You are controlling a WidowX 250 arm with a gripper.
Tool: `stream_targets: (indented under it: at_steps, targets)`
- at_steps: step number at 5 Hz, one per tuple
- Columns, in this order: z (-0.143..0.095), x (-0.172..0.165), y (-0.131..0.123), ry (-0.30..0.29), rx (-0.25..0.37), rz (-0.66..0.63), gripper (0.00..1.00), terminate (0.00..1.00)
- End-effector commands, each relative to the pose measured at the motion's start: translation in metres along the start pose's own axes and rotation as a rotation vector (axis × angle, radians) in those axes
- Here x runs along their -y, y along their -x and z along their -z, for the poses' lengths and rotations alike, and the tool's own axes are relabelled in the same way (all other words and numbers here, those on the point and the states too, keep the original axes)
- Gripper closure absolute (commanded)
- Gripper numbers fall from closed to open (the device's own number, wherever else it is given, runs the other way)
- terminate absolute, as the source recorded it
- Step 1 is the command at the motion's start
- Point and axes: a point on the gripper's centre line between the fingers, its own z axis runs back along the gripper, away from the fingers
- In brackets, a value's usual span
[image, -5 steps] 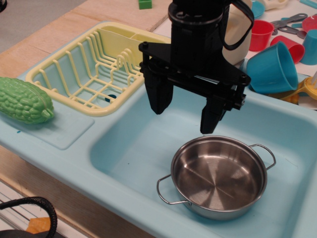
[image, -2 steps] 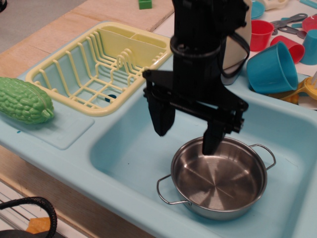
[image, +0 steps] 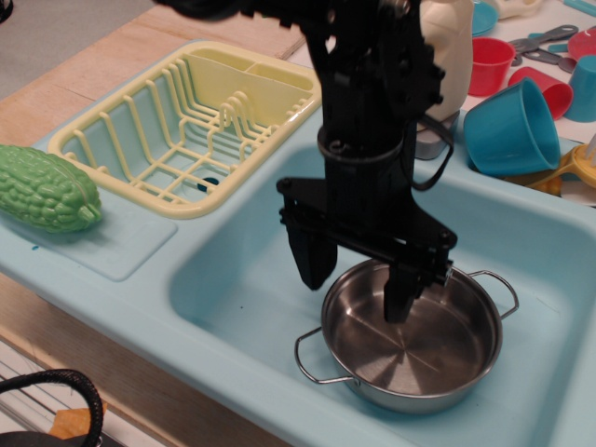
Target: Put pot or pan from sink into drying rack
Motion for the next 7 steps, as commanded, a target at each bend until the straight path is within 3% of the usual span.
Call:
stream_targets:
  at_steps: [1, 2, 4, 7]
  targets:
    - [0.015, -0.006, -0.002, 0.039, 0.035, -0.007, 0.00, 0.00]
    - [0.021, -0.008, -0.001, 0.048, 0.037, -0.017, 1.00, 0.00]
    - [0.008, -0.010, 0.000, 0.033, 0.045, -0.028, 1.00, 0.00]
    - [-0.064, -0.050, -0.027, -0.069, 0.122, -0.044, 1.00, 0.00]
